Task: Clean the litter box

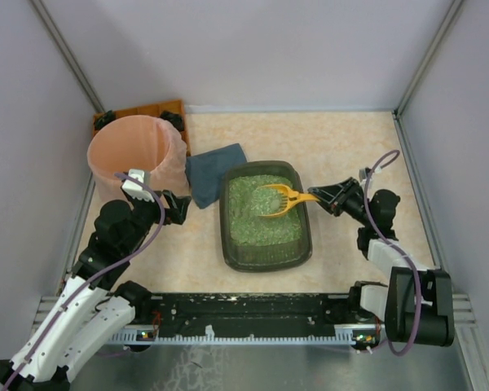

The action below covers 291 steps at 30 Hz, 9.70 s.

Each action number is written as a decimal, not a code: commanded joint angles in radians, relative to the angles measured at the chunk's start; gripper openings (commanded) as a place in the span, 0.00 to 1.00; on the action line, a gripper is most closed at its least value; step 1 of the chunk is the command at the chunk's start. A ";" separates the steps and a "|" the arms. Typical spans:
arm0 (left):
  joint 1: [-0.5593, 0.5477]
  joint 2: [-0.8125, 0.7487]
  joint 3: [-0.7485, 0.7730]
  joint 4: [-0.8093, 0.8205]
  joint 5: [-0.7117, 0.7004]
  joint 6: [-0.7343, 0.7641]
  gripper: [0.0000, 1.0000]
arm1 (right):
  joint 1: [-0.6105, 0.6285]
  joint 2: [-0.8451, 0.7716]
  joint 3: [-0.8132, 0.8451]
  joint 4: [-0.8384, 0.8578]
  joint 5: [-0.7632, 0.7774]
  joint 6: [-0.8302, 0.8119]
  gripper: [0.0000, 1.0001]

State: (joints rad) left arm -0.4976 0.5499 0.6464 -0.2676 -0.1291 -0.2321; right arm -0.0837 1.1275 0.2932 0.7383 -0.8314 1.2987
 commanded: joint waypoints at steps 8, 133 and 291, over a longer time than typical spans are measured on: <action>0.003 -0.002 0.014 0.034 0.012 -0.007 0.98 | -0.060 -0.015 0.009 0.085 -0.038 0.028 0.00; 0.002 -0.334 0.135 -0.215 -0.345 -0.014 0.98 | 0.922 1.000 2.139 -0.904 0.574 -1.110 0.00; 0.004 0.064 0.043 0.027 0.100 -0.009 0.94 | 0.025 0.058 -0.143 0.421 0.088 0.157 0.00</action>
State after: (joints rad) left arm -0.4976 0.6094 0.6857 -0.2687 -0.0406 -0.2348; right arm -0.0212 1.1961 0.1513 1.0760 -0.7605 1.4590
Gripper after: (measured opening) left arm 0.935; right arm 0.207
